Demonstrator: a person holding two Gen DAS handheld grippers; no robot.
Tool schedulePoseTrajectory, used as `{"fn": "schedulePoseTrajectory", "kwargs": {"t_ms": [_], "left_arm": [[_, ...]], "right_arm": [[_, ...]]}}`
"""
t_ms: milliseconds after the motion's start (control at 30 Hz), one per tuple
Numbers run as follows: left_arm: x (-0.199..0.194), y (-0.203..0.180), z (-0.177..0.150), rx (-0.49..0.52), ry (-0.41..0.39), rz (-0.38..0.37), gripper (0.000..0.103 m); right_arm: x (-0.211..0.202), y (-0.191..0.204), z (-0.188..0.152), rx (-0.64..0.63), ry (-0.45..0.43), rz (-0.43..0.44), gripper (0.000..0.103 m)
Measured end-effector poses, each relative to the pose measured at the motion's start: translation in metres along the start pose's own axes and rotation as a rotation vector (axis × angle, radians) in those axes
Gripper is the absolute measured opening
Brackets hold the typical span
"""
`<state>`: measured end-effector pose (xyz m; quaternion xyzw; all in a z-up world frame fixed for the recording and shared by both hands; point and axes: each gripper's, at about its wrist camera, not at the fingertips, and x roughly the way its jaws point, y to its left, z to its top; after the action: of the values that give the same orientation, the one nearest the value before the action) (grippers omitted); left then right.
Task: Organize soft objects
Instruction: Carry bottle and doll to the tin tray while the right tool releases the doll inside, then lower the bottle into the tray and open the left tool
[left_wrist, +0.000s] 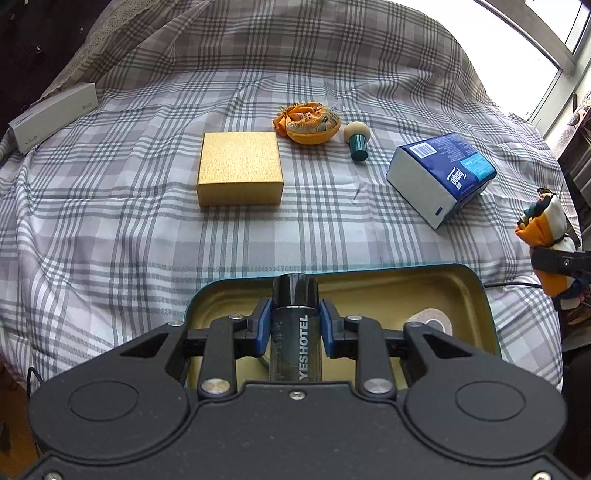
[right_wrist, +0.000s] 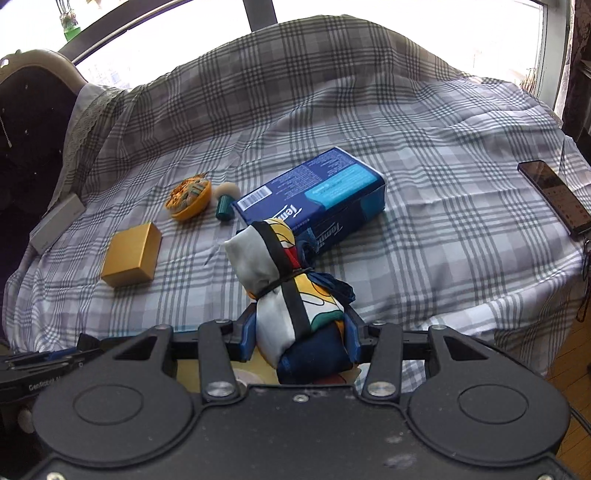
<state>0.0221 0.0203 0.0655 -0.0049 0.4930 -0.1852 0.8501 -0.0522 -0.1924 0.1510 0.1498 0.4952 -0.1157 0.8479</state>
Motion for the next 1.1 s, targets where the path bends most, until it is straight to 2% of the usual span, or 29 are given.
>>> {"fn": "schedulePoseTrajectory", "kwargs": {"t_ms": [200,333,600,867,1100], "left_arm": [[-0.002,-0.003,-0.011,0.013,-0.004,-0.01,0.029],[0.0,-0.004,-0.014,0.013,0.009,-0.021,0.035],[0.003,-0.006,-0.016,0.01,0.02,0.0,0.035],[0.0,0.006,-0.014,-0.034,0.011,0.031,0.035],[0.001,0.017,-0.013,-0.066,0.016,0.048,0.035]], "right_arm": [[0.001,0.016,-0.02,-0.015,0.067,0.078,0.045],[0.003,0.024,-0.026,-0.051,0.08,0.09,0.045],[0.008,0.023,-0.026,-0.071,0.113,0.112,0.046],[0.003,0.048,-0.038,-0.242,0.135,0.183,0.046],[0.001,0.073,-0.043,-0.339,0.115,0.278,0.055]]}}
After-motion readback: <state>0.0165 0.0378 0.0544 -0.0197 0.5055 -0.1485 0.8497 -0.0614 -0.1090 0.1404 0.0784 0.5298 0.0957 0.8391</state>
